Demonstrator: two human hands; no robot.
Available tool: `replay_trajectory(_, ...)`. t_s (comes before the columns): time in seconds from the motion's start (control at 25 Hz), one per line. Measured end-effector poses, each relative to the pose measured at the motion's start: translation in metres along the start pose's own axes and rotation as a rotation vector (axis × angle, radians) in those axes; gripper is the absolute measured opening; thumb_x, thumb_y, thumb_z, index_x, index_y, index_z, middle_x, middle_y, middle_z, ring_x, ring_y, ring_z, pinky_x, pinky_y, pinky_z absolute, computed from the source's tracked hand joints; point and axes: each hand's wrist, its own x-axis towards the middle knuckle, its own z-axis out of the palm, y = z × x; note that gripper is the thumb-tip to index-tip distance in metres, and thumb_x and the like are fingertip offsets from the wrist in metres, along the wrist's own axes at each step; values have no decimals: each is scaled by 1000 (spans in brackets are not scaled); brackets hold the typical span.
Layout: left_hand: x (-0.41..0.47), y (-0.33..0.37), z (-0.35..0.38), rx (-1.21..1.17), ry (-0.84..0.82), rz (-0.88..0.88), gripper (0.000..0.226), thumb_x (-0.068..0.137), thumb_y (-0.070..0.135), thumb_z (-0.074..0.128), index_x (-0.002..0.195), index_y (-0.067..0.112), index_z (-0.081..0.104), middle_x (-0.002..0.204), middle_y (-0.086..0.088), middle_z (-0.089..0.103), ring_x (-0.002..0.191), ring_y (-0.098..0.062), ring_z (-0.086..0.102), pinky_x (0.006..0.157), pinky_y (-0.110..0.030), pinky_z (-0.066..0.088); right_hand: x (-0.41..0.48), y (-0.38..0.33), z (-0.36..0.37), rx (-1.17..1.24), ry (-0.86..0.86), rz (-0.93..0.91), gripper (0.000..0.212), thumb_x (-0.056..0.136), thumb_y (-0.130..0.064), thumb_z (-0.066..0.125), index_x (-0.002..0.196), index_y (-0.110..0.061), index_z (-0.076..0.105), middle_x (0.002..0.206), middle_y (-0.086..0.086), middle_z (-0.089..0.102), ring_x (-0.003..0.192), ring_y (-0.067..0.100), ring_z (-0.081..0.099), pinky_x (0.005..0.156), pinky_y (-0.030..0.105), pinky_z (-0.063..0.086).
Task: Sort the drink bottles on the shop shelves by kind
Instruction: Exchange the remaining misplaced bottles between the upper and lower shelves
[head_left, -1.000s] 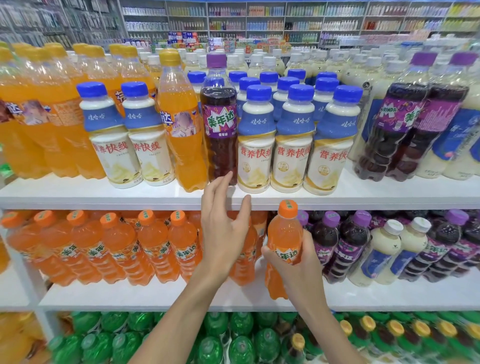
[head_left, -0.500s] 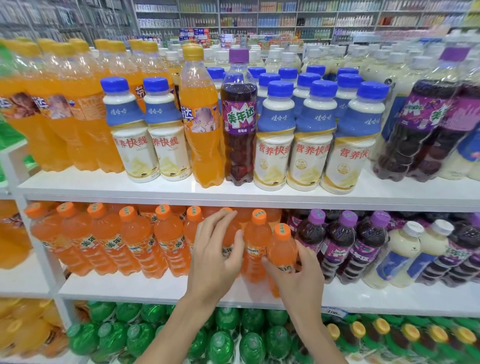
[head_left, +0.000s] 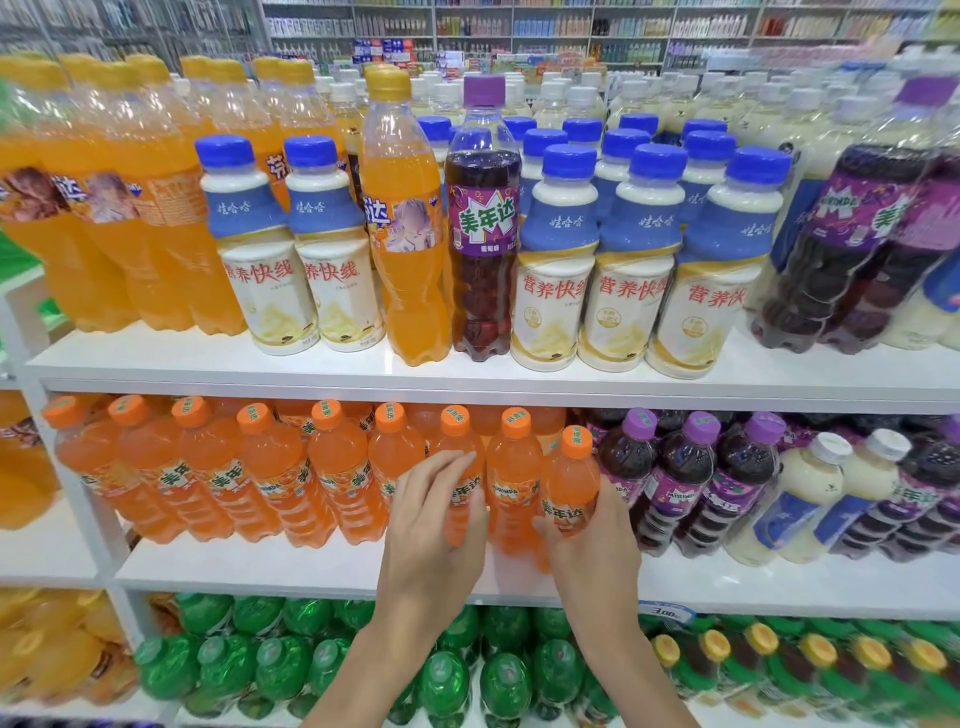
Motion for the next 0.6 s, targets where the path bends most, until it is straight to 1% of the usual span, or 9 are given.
replay_trajectory(0.08, -2, 0, 2, -7, -7, -6, 39, 101, 31, 54, 136, 16, 62, 132, 9, 59, 127, -7, 51, 111, -17, 36, 0, 4, -1, -47, -12, 41, 66, 83, -38, 83, 135, -20, 47, 124, 2, 64, 110, 25, 64, 87, 40, 54)
replay_trajectory(0.16, -3, -1, 4, -10, -15, 6, 38, 100, 29, 56, 135, 16, 63, 131, 9, 59, 126, -9, 53, 111, -18, 38, 1, 3, -1, -74, -31, 81, 59, 82, -40, 83, 126, -17, 50, 116, 4, 67, 104, 28, 67, 83, 41, 54)
replay_trajectory(0.24, -4, -1, 4, -14, -20, 17, 37, 100, 27, 57, 135, 15, 64, 131, 8, 60, 126, -11, 55, 110, -20, 39, 2, 2, -2, -104, -46, 108, 56, 83, -40, 83, 121, -14, 51, 112, 6, 69, 102, 30, 67, 79, 38, 51)
replay_trajectory(0.28, -5, -1, 5, -16, -22, 19, 36, 100, 25, 59, 135, 15, 64, 131, 8, 59, 126, -13, 55, 110, -22, 40, 1, 2, -2, -136, -65, 125, 54, 84, -40, 81, 119, -12, 51, 110, 7, 70, 102, 31, 67, 74, 35, 47)
replay_trajectory(0.36, -8, -2, 6, -21, -25, 18, 35, 99, 17, 65, 134, 14, 65, 131, 8, 60, 126, -15, 56, 109, -25, 42, 0, 6, 0, -198, -136, 171, 48, 89, -37, 77, 117, -8, 51, 107, 10, 71, 101, 34, 68, 69, 32, 40)
replay_trajectory(0.44, -11, -1, 7, -33, -34, 1, 38, 96, 9, 69, 134, 13, 65, 130, 7, 61, 126, -17, 57, 109, -22, 41, -3, 13, 6, -193, -191, 202, 42, 94, -30, 72, 119, -6, 49, 106, 12, 71, 100, 35, 68, 68, 32, 39)
replay_trajectory(0.52, -13, -1, 8, -48, -46, -8, 40, 94, 6, 71, 133, 13, 66, 129, 6, 61, 126, -16, 56, 109, -17, 37, -2, 19, 11, -176, -190, 199, 39, 96, -26, 68, 121, -5, 48, 105, 13, 71, 98, 35, 67, 67, 33, 39)
replay_trajectory(0.6, -14, -2, 10, -54, -51, -6, 41, 93, 5, 72, 133, 13, 66, 129, 7, 61, 127, -14, 56, 109, -16, 36, 0, 21, 14, -180, -172, 175, 36, 98, -26, 66, 121, -5, 48, 105, 13, 71, 97, 35, 68, 67, 32, 38)
